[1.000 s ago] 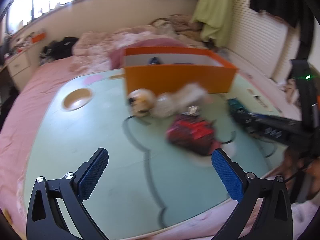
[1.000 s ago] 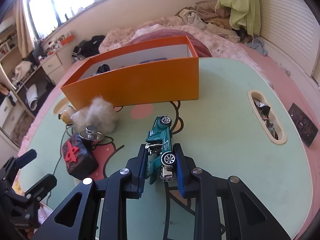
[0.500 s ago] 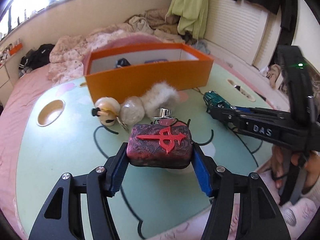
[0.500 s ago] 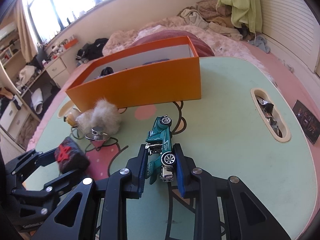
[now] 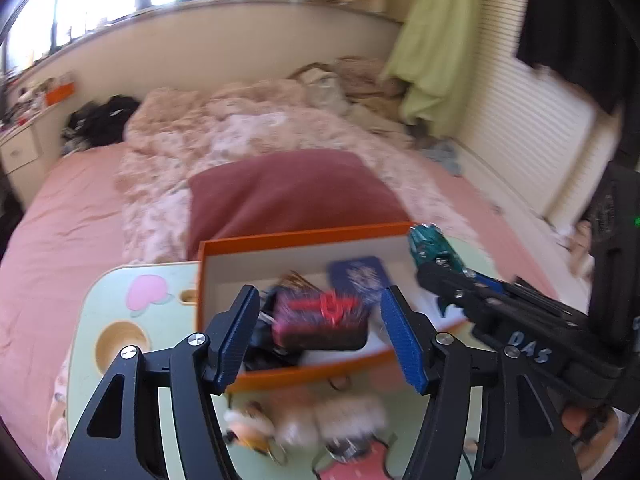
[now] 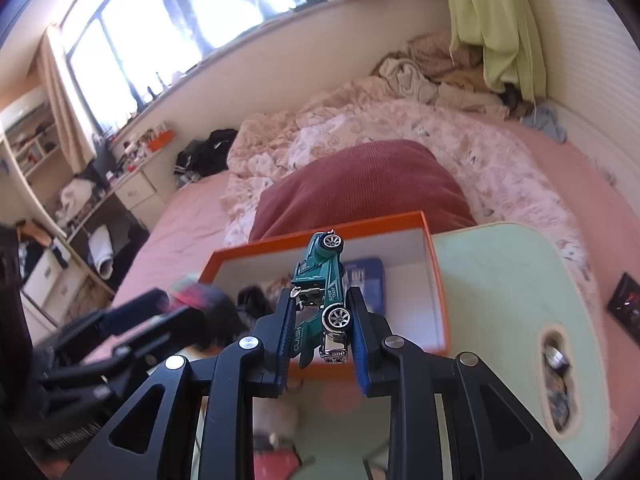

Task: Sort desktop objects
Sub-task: 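Drop red pouch from left tool while right tool drops green car into box, then grasp silver cone with right tool while left tool grasps figurine keychain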

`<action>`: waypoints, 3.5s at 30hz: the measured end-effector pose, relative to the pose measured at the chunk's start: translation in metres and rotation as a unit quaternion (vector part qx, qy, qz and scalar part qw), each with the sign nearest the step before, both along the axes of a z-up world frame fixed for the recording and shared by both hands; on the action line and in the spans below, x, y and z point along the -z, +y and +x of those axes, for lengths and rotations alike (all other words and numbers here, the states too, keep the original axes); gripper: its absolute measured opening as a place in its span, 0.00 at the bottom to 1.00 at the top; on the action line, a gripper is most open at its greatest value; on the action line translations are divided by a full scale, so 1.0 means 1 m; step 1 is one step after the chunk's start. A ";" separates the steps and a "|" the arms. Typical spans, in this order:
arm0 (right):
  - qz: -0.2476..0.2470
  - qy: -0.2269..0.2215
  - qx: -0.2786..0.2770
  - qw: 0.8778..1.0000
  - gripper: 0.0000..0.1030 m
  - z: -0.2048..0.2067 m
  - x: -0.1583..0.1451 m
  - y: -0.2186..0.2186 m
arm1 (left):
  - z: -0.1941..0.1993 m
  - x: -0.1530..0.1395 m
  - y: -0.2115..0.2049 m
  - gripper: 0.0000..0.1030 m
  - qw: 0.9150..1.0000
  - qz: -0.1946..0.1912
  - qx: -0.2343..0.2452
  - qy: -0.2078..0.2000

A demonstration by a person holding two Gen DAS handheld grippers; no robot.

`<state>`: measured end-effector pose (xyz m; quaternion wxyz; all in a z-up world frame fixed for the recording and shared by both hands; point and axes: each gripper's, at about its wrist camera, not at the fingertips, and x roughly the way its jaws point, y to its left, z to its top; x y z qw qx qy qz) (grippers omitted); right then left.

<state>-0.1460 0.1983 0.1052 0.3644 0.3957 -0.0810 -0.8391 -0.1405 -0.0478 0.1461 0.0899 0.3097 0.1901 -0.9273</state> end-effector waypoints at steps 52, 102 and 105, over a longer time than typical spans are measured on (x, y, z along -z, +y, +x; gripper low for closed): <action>0.128 0.005 -0.126 0.984 0.40 0.114 0.064 -0.018 | 0.104 0.122 0.026 1.00 0.993 -0.009 -0.068 -0.098; -0.033 -0.012 -0.095 0.995 0.34 0.111 0.059 0.047 | 0.046 0.097 -0.024 0.40 0.997 0.054 -0.048 -0.030; -0.034 -0.017 -0.095 0.995 0.34 0.109 0.061 0.046 | 0.040 0.111 -0.011 0.39 0.998 0.011 -0.035 -0.052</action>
